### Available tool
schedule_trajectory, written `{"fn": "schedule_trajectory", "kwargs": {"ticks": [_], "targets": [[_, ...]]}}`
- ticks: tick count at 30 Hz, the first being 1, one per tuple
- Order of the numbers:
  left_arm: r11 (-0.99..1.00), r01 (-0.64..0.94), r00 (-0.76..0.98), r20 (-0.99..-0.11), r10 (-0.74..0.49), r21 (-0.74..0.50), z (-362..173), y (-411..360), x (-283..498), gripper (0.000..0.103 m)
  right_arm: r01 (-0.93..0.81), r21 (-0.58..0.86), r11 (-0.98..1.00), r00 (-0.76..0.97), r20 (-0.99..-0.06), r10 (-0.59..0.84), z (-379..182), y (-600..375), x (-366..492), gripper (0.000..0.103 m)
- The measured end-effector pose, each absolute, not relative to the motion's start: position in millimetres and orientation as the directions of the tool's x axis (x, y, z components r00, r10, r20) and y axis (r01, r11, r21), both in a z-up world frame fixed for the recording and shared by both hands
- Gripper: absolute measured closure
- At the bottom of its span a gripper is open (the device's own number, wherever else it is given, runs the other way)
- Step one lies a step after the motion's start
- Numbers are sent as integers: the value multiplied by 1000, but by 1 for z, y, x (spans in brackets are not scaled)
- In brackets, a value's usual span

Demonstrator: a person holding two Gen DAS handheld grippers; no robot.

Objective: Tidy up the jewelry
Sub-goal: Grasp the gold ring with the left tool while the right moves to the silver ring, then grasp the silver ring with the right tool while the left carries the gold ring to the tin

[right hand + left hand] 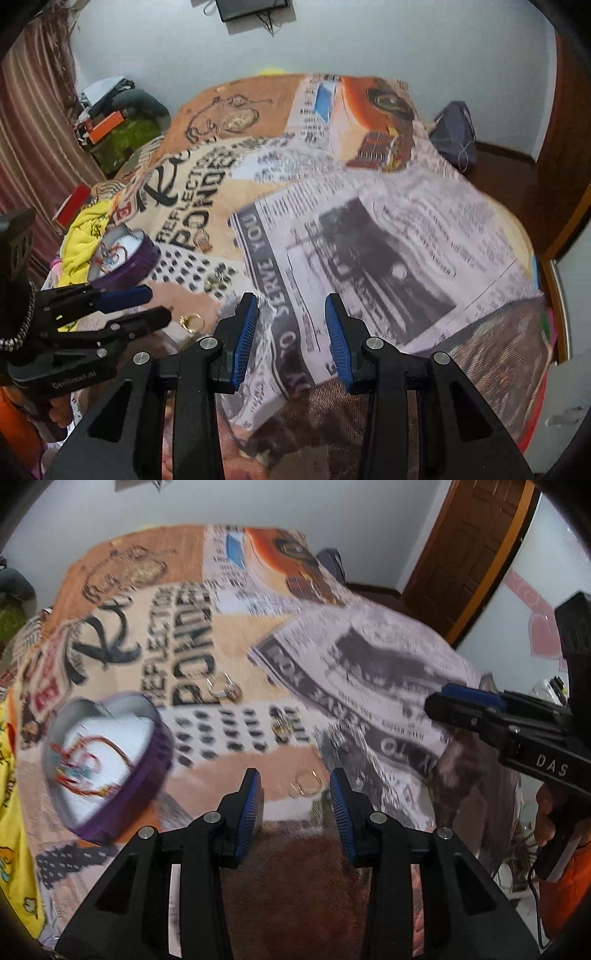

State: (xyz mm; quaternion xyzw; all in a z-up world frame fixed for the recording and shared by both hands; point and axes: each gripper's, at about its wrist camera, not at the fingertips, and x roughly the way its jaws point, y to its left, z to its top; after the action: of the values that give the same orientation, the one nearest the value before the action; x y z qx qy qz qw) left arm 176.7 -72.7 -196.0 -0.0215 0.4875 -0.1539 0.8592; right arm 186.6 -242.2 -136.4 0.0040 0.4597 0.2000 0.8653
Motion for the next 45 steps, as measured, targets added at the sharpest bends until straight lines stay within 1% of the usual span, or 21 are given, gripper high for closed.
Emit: {"fn": "schedule_trajectory", "kwargs": {"ticks": [3, 7, 10, 12, 13, 15, 19, 23, 25, 27, 34, 45], "targets": [[944, 265, 439, -848, -299, -195, -209, -79, 177, 65, -353, 206, 913, 466, -807, 363, -147, -241, 187, 68], [941, 276, 441, -845, -303, -194, -215, -81, 178, 65, -376, 241, 895, 424, -814, 397, -157, -234, 189, 68], [941, 276, 445, -841, -307, -197, -219, -81, 181, 72, -394, 248, 885, 405, -818, 409, -163, -226, 191, 68], [943, 274, 450, -841, -300, -190, -220, -79, 184, 82, -405, 250, 880, 393, -821, 414, -167, -221, 192, 68], [943, 274, 449, -842, -300, -189, -221, -78, 186, 84, -408, 254, 877, 386, -822, 418, -170, -220, 193, 68], [945, 268, 453, -842, -294, -186, -222, -76, 188, 95, -410, 264, 873, 372, -826, 424, -174, -217, 195, 68], [941, 261, 453, -833, -317, -216, -222, -69, 188, 95, -420, 263, 869, 356, -833, 424, -182, -210, 197, 68], [943, 254, 464, -829, -313, -214, -221, -67, 187, 95, -437, 245, 865, 349, -841, 414, -187, -199, 200, 69], [945, 252, 469, -827, -309, -210, -220, -67, 186, 95, -444, 227, 867, 357, -842, 404, -188, -195, 201, 72], [947, 245, 473, -826, -306, -210, -220, -65, 186, 95, -449, 199, 871, 373, -844, 385, -190, -191, 201, 83], [952, 221, 498, -814, -298, -213, -210, -57, 183, 95, -441, 210, 873, 384, -834, 395, -184, -192, 200, 83], [962, 199, 605, -749, -269, -185, -163, -43, 168, 95, -448, 202, 871, 491, -759, 428, -130, -193, 188, 83]]}}
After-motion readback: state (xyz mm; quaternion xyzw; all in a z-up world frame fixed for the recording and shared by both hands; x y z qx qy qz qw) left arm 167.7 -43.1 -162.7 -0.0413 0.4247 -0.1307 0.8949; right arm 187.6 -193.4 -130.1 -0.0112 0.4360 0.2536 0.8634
